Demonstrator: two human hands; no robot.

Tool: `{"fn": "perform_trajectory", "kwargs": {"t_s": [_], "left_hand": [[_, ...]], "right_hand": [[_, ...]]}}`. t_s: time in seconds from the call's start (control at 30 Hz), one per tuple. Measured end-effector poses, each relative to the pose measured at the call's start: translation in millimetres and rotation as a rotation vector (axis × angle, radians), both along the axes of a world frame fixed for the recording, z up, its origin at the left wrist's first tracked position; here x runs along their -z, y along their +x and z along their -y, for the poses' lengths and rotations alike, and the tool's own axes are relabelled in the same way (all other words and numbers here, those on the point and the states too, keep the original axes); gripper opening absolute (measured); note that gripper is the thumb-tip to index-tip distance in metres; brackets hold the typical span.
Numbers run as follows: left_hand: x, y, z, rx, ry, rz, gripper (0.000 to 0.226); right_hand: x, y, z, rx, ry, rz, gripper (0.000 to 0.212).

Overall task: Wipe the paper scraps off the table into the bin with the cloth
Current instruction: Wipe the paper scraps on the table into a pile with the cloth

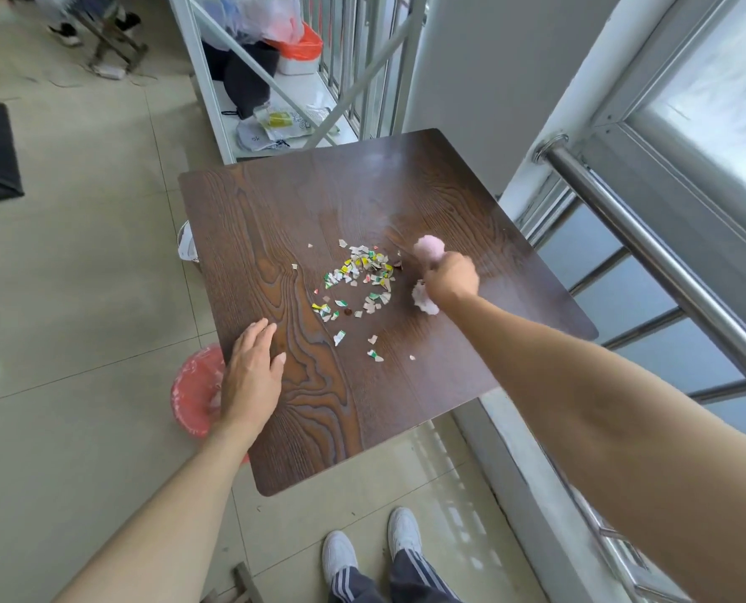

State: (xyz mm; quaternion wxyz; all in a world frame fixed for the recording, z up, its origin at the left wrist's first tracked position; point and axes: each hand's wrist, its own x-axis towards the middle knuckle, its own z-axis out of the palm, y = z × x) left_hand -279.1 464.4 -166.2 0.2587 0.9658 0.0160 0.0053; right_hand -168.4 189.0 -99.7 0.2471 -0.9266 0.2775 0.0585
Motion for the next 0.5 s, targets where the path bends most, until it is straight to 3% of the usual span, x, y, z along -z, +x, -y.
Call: {"fn": "perform_trajectory", "kwargs": {"t_s": [0.2, 0.5], "left_hand": [[8, 5, -4, 0.043, 0.025, 0.025, 0.05], [11, 12, -2, 0.048, 0.071, 0.021, 0.049]], "right_hand": [[7, 15, 13, -0.065, -0.114, -0.173, 0.053], [29, 43, -28, -0.179, -0.1, -0.003, 0.033]]}}
